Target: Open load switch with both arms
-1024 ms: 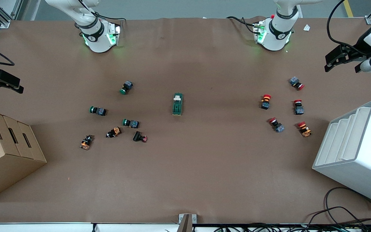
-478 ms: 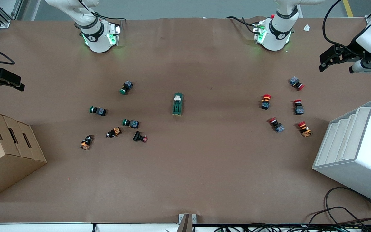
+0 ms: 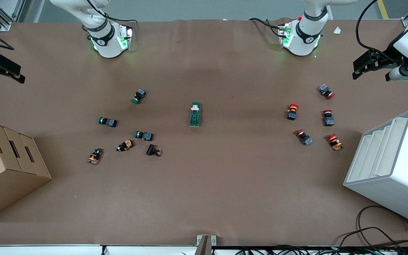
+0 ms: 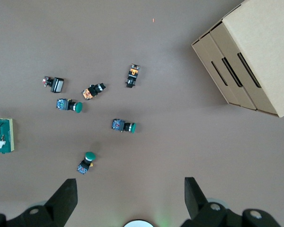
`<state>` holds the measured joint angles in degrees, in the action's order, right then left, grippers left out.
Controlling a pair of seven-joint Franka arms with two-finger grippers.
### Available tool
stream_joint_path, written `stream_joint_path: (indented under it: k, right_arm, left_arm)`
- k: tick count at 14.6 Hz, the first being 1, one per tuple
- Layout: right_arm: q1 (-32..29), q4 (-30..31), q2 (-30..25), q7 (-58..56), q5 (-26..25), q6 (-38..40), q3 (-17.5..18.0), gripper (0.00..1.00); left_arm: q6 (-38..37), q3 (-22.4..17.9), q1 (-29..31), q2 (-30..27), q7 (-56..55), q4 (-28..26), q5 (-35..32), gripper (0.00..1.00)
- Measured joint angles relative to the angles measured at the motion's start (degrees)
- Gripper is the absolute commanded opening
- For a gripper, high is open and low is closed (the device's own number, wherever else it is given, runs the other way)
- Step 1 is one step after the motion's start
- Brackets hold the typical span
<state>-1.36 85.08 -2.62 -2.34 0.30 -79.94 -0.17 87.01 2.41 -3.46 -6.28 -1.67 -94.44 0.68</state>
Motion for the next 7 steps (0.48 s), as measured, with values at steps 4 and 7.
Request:
stream_joint_path:
  k: [4,7]
  right_arm:
    - [0.85,1.19,-1.54,-0.12,-0.01,-0.01,0.34,1.0]
    - [0.95,1.34,-1.6,-0.16,-0.01,-0.01,0.33,1.0]
  left_arm:
    - [0.12,0.01,-0.02,0.37,0.0,0.26,0.0,1.0]
    - [0.12,0.02,-0.04,0.38,0.0,0.31,0.0,1.0]
